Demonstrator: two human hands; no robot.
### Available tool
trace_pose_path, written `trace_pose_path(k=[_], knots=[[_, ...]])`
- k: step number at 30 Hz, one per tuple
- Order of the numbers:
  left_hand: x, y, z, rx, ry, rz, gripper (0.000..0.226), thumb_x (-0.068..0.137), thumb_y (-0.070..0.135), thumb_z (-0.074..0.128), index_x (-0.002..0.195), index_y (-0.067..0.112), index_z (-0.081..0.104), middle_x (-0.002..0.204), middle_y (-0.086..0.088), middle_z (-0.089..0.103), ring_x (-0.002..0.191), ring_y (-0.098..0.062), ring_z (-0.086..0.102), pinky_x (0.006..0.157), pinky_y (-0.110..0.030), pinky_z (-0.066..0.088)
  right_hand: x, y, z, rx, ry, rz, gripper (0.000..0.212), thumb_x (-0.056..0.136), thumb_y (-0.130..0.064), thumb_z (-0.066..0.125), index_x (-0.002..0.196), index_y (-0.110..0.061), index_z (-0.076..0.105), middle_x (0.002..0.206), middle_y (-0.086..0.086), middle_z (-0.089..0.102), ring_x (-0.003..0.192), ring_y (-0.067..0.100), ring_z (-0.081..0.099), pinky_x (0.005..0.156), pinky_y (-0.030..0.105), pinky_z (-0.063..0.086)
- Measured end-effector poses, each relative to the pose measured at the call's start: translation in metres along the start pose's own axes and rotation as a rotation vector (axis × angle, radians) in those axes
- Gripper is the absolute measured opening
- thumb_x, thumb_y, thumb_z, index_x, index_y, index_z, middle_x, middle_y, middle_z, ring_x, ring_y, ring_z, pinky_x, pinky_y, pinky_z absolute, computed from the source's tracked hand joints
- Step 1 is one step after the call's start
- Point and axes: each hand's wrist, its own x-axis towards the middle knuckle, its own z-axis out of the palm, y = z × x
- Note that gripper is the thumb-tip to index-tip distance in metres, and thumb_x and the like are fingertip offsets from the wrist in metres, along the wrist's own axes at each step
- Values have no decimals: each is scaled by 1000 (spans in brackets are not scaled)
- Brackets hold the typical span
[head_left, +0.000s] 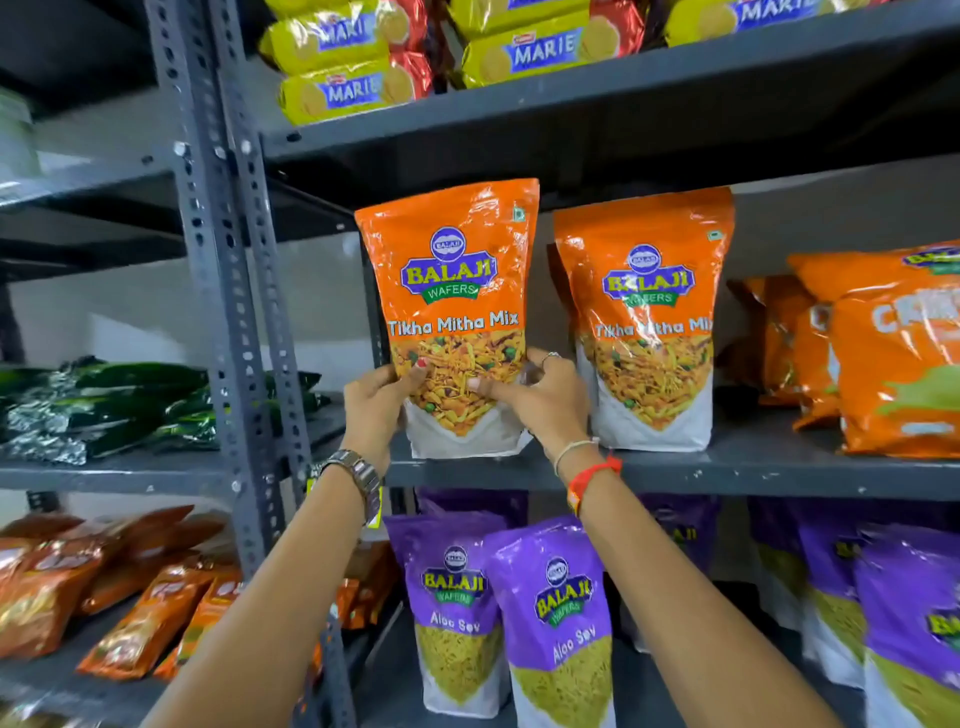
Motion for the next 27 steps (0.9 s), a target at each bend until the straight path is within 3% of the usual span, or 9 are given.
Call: trace_pose_path(k=[5,13,17,19,21,24,27], knots=[[37,-13,5,-58,72,-61,4,82,15,64,78,15,64,86,-8,68,83,-25,63,76,-35,53,29,9,24,17,-17,30,55,60,-48,84,104,-17,69,107,3,73,100,22,66,84,34,52],[54,-39,4,-32,82,-117,4,84,17,62,86,14,63,83,0,64,79,-17,61,67,-24,51,42,32,45,16,-42,81,50,60,-50,83,95,-17,68,89,-3,66,87,19,62,72,28,45],[55,-46,3,7,110,-93,5,83,19,64,79,17,63,85,-1,65,90,-23,60,78,-34,51,40,35,46,21,-43,69,48,62,-50,82,97,-19,67,91,-2,68,85,17,61,72,27,42],[54,-46,3,27,115,-74,10,82,21,64,89,13,65,95,-8,67,95,-25,62,86,-38,51,39,34,45,22,-71,75,53,64,-50,81,104,-20,66,101,0,70,88,17,60,75,27,43],[51,-46,3,47,116,-27,23,84,20,63,104,9,62,109,-11,66,99,-20,63,89,-33,51,36,33,44,23,-102,66,61,64,-53,79,113,-21,62,112,0,70,99,19,63,83,30,48],[30,-47,6,55,200,114,17,86,14,58,103,13,59,113,0,58,92,3,60,76,-10,46,20,33,32,53,-34,9,75,64,-52,80,127,-20,54,121,-4,64,110,16,60,97,39,50],[1,-58,0,28,392,263,31,87,16,58,114,0,57,118,-13,62,105,-17,59,89,-29,51,-5,48,6,140,153,-50,61,69,-38,81,122,-20,56,114,3,66,97,18,66,91,42,54]])
